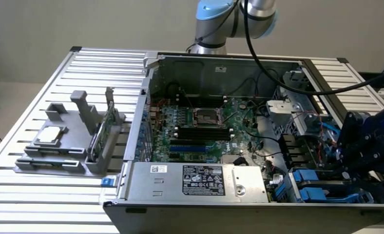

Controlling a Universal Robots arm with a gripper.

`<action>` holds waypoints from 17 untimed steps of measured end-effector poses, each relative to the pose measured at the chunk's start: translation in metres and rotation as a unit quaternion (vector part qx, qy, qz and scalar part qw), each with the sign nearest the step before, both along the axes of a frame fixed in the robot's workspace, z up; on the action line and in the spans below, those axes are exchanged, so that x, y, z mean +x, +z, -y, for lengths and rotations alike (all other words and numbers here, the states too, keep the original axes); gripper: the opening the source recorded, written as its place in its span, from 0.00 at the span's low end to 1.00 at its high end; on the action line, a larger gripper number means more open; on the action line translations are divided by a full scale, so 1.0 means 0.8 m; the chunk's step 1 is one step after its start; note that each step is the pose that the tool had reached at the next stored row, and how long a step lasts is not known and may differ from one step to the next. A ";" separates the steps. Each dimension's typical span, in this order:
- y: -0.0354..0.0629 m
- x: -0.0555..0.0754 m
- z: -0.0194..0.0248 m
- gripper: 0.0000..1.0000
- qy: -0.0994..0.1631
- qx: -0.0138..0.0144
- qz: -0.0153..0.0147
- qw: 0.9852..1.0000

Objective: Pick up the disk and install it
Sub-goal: 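Insert the first disk wire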

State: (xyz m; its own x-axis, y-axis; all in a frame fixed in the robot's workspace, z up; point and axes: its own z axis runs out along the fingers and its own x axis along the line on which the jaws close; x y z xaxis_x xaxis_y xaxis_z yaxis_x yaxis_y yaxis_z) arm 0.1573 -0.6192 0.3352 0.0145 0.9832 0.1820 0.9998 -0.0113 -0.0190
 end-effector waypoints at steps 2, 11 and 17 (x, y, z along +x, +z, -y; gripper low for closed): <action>0.000 0.001 -0.0007 0.16 0.000 0.000 0.000 1.000; -0.003 0.001 -0.0015 0.16 0.000 0.000 0.000 1.000; -0.002 0.001 -0.0015 0.18 0.000 0.000 0.000 1.000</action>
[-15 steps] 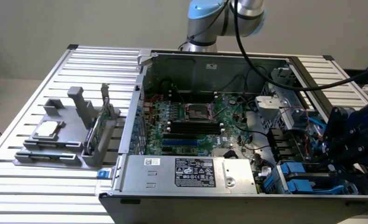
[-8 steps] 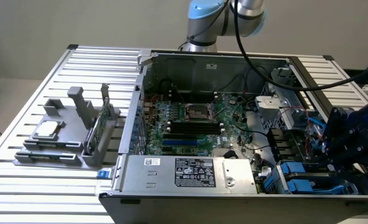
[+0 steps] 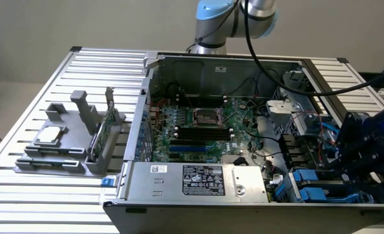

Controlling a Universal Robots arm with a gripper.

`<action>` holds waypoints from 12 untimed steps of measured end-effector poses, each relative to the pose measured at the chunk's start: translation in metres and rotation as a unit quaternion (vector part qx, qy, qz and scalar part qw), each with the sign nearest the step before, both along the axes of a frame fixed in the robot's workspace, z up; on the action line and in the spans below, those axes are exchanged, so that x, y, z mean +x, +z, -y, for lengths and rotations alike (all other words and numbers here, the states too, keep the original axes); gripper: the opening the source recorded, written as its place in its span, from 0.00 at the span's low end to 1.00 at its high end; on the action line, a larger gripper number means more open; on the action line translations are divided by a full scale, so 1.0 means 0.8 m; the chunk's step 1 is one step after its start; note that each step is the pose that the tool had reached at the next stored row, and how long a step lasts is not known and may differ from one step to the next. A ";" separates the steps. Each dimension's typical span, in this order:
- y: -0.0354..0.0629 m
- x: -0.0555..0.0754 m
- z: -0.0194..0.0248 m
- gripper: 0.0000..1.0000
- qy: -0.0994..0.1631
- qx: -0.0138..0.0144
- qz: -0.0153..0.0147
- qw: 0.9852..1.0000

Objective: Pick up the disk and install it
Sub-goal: 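Insert the first disk wire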

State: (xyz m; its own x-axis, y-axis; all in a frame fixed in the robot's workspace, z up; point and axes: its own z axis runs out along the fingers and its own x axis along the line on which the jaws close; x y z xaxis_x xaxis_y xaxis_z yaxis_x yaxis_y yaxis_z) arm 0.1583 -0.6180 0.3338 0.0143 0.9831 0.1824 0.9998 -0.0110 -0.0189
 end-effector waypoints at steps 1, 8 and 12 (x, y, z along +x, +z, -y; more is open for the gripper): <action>0.003 0.000 0.0000 0.25 0.000 0.000 0.000 1.000; 0.031 0.000 0.0002 0.25 0.000 0.000 0.000 1.000; 0.044 -0.003 0.0004 0.25 0.000 0.000 0.000 1.000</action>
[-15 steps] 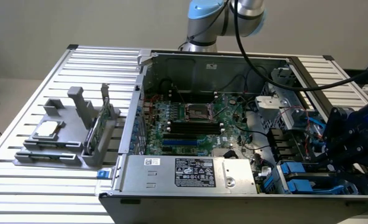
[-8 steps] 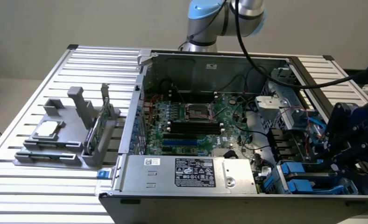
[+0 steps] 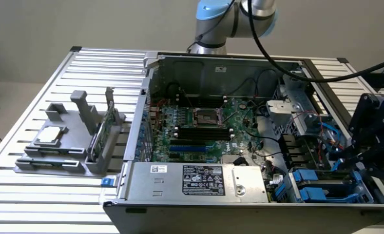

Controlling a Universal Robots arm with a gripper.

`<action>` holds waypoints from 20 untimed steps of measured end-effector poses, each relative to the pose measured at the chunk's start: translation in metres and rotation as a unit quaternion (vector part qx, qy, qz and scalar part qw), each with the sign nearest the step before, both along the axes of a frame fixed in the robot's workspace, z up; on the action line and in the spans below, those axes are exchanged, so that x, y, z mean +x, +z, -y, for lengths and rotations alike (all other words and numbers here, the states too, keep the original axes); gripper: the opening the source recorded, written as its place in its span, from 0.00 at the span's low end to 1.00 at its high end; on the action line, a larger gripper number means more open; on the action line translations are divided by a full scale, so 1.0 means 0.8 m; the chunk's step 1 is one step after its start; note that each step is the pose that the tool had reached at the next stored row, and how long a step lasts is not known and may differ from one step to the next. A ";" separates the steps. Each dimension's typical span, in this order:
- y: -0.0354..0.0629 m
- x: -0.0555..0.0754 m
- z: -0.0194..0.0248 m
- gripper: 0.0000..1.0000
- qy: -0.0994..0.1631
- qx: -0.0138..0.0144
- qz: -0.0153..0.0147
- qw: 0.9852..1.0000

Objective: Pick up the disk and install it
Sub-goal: 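Insert the first disk wire, then insert the second disk wire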

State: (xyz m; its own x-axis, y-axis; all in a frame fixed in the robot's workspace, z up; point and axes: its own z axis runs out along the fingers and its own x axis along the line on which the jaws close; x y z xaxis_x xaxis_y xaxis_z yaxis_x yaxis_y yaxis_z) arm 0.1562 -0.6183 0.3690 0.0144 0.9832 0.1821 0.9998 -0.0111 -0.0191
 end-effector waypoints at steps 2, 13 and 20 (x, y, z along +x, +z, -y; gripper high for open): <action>0.001 -0.006 0.0000 0.25 0.000 0.000 0.000 1.000; 0.002 -0.047 0.0001 0.25 0.001 0.000 0.000 1.000; 0.002 -0.052 -0.0006 0.25 0.002 0.002 0.000 1.000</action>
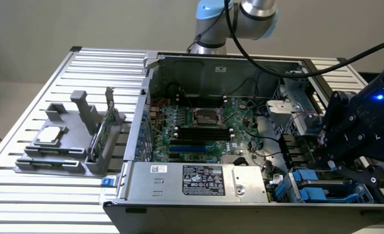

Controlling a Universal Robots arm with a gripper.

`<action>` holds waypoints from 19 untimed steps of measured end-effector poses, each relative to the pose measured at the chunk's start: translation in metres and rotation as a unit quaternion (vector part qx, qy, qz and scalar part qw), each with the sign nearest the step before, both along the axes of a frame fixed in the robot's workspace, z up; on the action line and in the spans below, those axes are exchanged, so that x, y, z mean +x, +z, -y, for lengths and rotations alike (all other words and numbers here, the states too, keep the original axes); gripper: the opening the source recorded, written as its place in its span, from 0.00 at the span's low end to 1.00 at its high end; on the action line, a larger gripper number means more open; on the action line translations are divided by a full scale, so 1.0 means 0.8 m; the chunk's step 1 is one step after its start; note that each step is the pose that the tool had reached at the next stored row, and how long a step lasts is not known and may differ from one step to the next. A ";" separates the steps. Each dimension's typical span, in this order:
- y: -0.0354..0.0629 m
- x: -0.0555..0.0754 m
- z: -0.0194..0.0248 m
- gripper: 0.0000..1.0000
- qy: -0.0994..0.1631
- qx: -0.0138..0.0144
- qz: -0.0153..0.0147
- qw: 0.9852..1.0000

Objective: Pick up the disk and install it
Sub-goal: 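Insert the second disk wire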

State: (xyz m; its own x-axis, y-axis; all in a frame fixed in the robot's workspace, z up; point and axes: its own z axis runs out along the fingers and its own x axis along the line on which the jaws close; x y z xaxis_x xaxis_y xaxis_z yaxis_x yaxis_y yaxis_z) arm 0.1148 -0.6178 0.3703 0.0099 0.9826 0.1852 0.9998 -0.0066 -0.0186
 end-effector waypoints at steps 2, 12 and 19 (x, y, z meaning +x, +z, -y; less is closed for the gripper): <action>0.000 0.000 0.0000 0.25 0.000 0.000 0.000 1.000; 0.000 0.001 -0.0042 0.25 0.000 0.000 0.000 1.000; 0.001 0.011 -0.0106 0.25 0.000 -0.003 0.000 1.000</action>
State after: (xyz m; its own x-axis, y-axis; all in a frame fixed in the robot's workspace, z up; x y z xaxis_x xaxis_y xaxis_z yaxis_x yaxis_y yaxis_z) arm 0.1239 -0.6093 0.3712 0.0099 0.9836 0.1800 0.9998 -0.0067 -0.0186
